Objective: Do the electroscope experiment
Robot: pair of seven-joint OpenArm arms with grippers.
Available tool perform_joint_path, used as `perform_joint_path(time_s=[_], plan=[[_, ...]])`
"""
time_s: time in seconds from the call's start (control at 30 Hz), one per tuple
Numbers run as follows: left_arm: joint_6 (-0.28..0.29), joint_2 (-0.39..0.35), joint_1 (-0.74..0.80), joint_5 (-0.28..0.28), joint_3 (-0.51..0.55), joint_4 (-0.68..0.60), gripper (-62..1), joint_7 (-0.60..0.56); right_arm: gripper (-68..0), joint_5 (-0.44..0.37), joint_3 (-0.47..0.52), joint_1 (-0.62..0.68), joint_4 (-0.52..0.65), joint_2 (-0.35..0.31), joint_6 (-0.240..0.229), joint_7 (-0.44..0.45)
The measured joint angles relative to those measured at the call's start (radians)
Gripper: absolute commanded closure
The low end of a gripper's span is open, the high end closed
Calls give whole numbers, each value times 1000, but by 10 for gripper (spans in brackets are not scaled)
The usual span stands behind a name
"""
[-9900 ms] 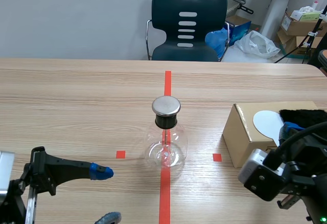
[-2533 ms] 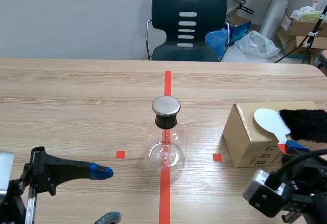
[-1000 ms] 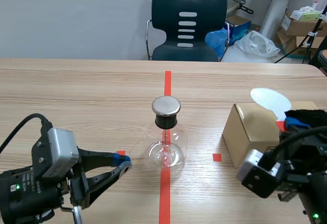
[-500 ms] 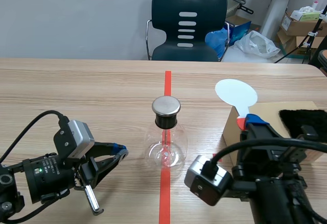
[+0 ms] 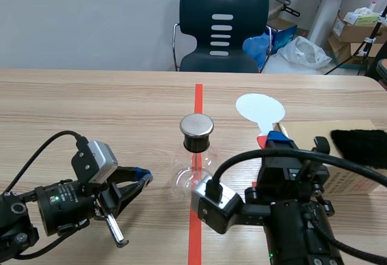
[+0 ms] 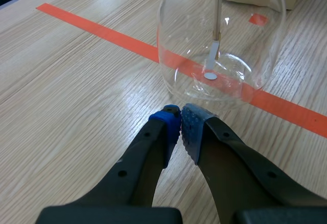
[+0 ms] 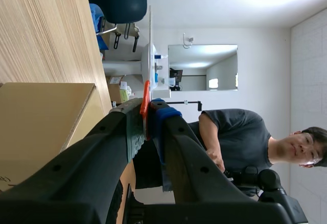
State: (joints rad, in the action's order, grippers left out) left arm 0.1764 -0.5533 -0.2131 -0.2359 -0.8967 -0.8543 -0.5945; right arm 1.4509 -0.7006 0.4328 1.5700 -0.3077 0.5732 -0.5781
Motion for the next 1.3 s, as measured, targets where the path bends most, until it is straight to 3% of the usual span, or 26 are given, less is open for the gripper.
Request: perform_joint_path(time_s=[1.3], plan=[[2,2,0,0,0,0,-55,27,-10,0,0,0,0,0,-10,0]])
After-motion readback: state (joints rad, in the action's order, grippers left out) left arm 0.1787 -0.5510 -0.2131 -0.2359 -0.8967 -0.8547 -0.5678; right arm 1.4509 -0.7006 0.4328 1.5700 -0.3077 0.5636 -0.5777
